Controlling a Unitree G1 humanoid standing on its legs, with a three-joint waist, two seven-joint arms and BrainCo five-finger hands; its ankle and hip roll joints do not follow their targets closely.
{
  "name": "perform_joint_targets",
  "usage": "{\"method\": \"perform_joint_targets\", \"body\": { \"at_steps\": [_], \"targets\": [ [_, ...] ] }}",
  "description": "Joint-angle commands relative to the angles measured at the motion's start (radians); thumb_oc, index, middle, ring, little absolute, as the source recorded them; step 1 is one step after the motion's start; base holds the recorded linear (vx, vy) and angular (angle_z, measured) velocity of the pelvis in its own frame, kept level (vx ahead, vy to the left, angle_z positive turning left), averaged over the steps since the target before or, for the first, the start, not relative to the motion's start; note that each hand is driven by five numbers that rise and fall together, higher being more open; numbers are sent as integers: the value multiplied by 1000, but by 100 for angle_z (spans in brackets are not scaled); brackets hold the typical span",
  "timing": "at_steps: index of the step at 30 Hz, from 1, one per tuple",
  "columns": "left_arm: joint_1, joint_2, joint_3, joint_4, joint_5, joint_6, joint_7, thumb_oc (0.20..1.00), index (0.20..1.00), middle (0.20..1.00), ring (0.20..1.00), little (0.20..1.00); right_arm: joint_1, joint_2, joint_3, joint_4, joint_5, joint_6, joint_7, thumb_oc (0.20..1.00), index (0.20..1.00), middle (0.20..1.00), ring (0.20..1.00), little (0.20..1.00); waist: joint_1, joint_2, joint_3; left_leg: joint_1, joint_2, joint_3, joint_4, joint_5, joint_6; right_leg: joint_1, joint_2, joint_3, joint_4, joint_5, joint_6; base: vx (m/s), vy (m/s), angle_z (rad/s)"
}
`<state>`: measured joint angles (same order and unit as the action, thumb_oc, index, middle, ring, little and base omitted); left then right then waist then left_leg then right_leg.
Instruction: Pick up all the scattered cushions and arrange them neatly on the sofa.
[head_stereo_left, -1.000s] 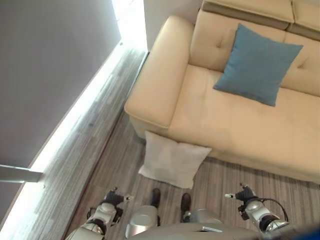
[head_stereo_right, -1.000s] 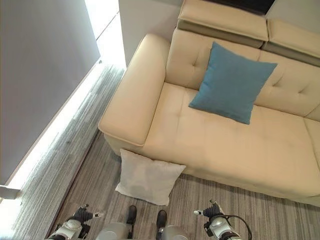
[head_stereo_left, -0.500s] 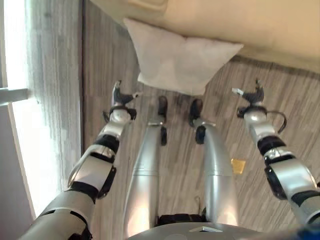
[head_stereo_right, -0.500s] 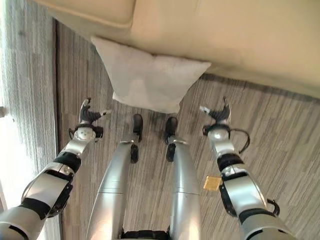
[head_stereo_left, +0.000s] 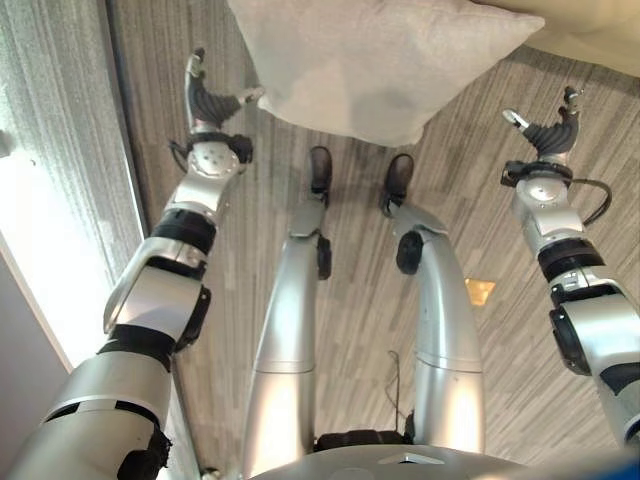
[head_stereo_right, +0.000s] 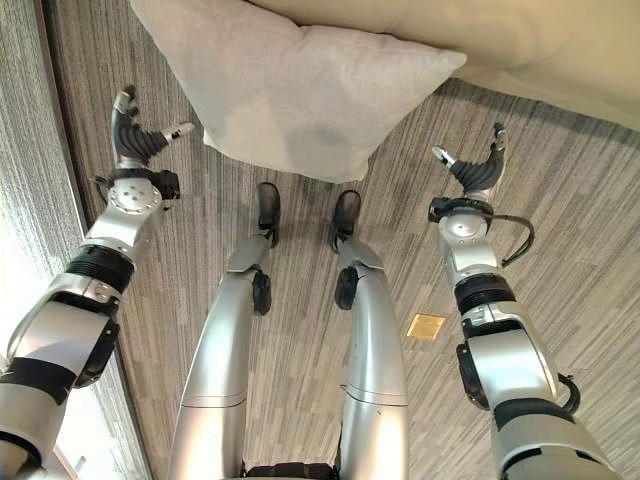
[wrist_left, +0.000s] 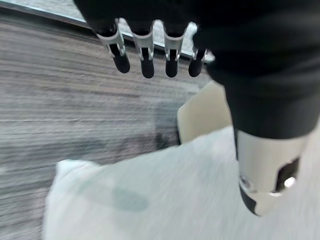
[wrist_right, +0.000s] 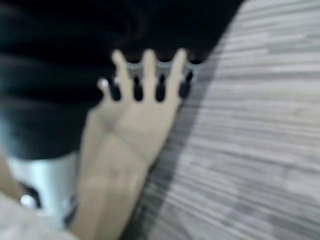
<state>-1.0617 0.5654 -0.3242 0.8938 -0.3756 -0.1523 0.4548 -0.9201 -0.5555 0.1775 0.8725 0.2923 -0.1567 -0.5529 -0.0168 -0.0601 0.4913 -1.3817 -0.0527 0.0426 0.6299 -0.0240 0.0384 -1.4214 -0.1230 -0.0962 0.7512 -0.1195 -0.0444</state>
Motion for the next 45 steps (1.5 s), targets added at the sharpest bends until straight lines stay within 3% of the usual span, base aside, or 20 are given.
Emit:
{"method": "perform_joint_targets", "body": {
  "at_steps": [1, 5, 7, 16, 32, 45],
  "targets": [
    [151, -14, -1, 36, -7, -43, -20, 1000, 1000, 1000, 1000, 1000, 142, 22, 27, -11, 32, -40, 3, 1000, 1000, 1000, 1000, 1000, -15, 20, -191, 17, -24, -64, -9, -126, -10, 16, -35, 19, -27, -19, 141, 0, 0, 0],
    [106, 32, -20, 22, -53, -66, -57, 1000, 1000, 1000, 1000, 1000, 129, -10, 32, -23, 38, -45, 30, 1000, 1000, 1000, 1000, 1000, -22, 23, -195, -28, -28, -67, 3, -118, -15, -27, -37, 20, -13, -14, 149, 38, 39, -1],
    [98, 34, -14, -31, -174, -102, -122, 1000, 1000, 1000, 1000, 1000, 124, -31, 40, -45, 47, -60, 49, 1000, 1000, 1000, 1000, 1000, -28, 30, -201, -70, -30, -68, 22, -111, -24, -67, -43, 22, 12, -15, 149, 55, 34, 1],
    [75, 8, -37, -64, -262, -110, -201, 1000, 1000, 1000, 1000, 1000, 103, -55, 56, -103, 50, -82, 80, 1000, 1000, 1000, 1000, 1000, -37, 38, -217, -138, -32, -63, 71, -116, -27, -135, -35, 31, 55, -19, 146, 34, 17, -2],
    [-112, 72, -159, -28, -99, -98, -127, 1000, 1000, 1000, 1000, 1000, -12, -89, 120, -167, 32, -101, 80, 1000, 1000, 1000, 1000, 1000, -47, 52, -183, -179, -27, -70, 140, -119, -31, -149, -17, 33, 75, -15, 148, 6, 3, -2],
    [-141, 36, -183, -81, -78, -108, -122, 1000, 1000, 1000, 1000, 1000, -31, -61, 158, -238, 13, -118, 120, 1000, 1000, 1000, 1000, 1000, -48, 67, -187, -182, -29, -68, 137, -113, -32, -149, -7, 36, 68, -10, 149, 2, 4, -1]
  ]
}}
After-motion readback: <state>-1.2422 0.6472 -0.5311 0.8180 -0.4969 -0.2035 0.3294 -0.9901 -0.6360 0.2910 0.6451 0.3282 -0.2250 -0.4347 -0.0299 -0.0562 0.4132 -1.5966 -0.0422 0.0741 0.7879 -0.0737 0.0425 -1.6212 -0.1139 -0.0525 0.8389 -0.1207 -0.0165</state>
